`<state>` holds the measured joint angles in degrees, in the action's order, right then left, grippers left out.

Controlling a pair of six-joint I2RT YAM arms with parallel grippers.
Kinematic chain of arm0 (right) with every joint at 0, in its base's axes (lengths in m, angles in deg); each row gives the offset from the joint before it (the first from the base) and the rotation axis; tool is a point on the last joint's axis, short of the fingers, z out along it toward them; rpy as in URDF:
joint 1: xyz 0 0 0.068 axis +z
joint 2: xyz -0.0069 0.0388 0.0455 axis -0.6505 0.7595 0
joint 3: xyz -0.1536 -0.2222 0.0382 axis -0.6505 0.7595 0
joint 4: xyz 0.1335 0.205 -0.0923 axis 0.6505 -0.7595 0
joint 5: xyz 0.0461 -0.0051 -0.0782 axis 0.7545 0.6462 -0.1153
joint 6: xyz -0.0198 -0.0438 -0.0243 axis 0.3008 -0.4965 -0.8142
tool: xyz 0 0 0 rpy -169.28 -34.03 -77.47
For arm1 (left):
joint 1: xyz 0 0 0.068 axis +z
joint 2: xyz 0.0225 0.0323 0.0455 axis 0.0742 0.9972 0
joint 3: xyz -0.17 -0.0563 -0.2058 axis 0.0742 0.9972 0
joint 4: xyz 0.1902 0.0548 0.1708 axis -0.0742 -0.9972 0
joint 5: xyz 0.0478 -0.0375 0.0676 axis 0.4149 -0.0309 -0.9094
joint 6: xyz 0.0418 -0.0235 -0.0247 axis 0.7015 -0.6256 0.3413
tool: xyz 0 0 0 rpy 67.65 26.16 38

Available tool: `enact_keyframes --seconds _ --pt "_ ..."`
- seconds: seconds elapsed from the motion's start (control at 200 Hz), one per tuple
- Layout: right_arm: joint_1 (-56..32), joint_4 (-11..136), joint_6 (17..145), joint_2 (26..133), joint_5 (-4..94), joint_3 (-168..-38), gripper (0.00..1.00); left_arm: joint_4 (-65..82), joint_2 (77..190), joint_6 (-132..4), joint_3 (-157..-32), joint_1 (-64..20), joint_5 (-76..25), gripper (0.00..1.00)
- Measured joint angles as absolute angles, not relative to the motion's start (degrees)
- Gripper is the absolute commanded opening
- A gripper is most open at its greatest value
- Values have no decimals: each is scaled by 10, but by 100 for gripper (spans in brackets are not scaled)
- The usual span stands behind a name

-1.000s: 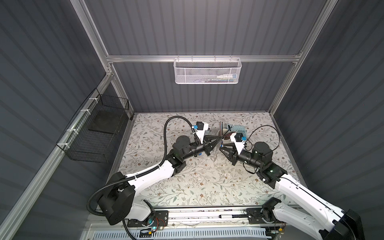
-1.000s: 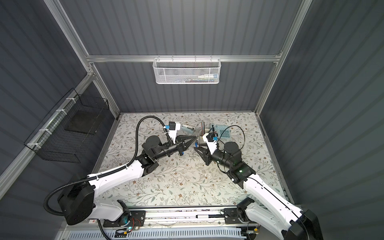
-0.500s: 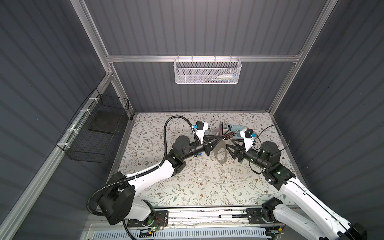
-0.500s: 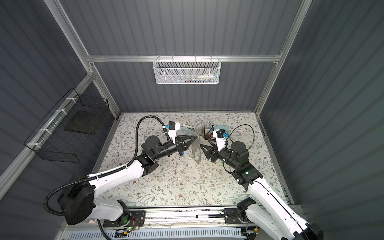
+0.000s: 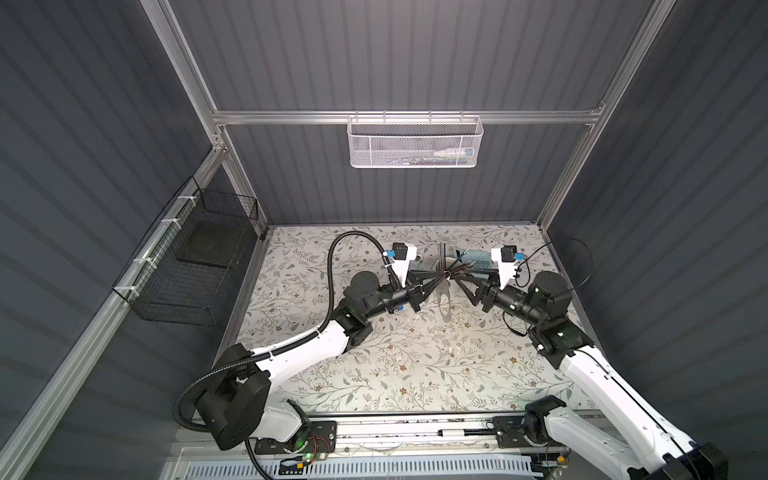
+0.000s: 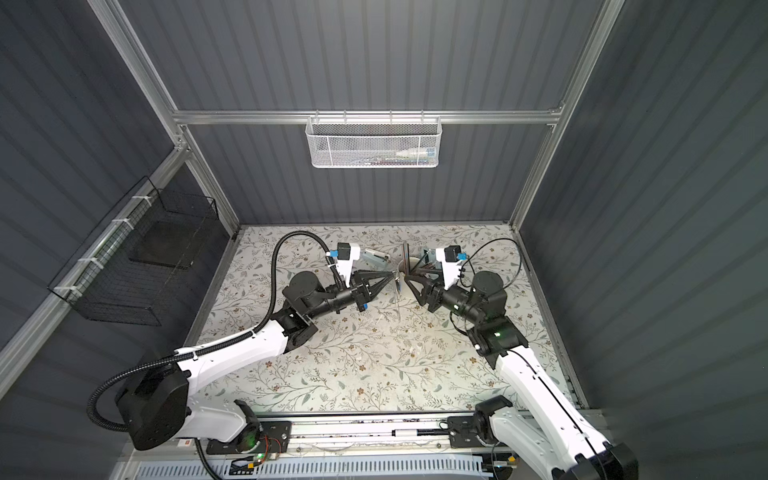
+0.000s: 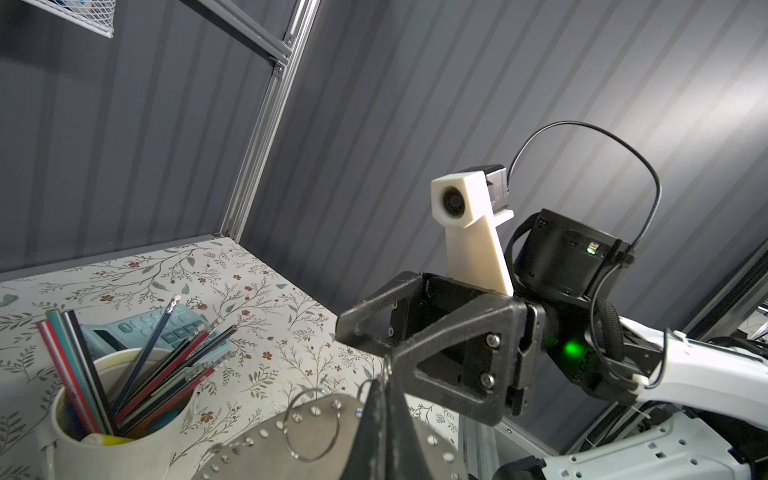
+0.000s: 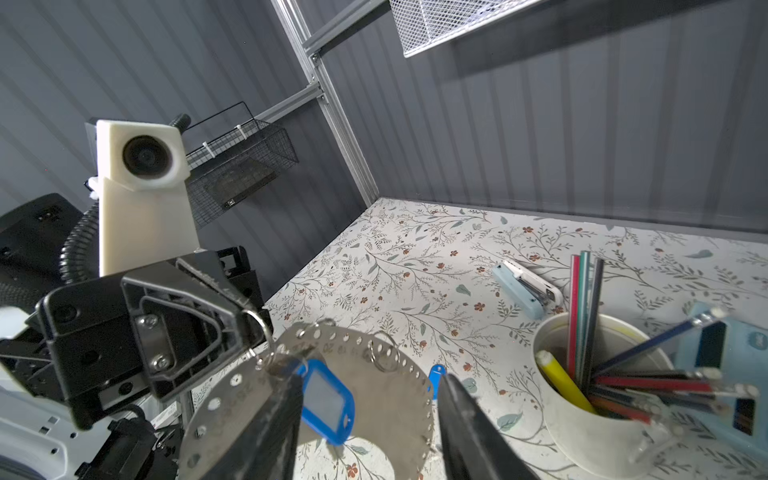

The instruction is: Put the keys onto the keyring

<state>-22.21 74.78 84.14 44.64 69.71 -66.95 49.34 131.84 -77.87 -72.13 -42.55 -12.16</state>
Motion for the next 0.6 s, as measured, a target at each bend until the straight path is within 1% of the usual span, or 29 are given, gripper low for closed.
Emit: enact_keyframes --seconds 0.175,0.595 --pt "-222 790 876 460 746 -669 47 494 1318 -779 -721 -426 -121 0" --pt "-222 846 920 458 781 -662 33 496 1318 -780 -718 -426 -112 0"
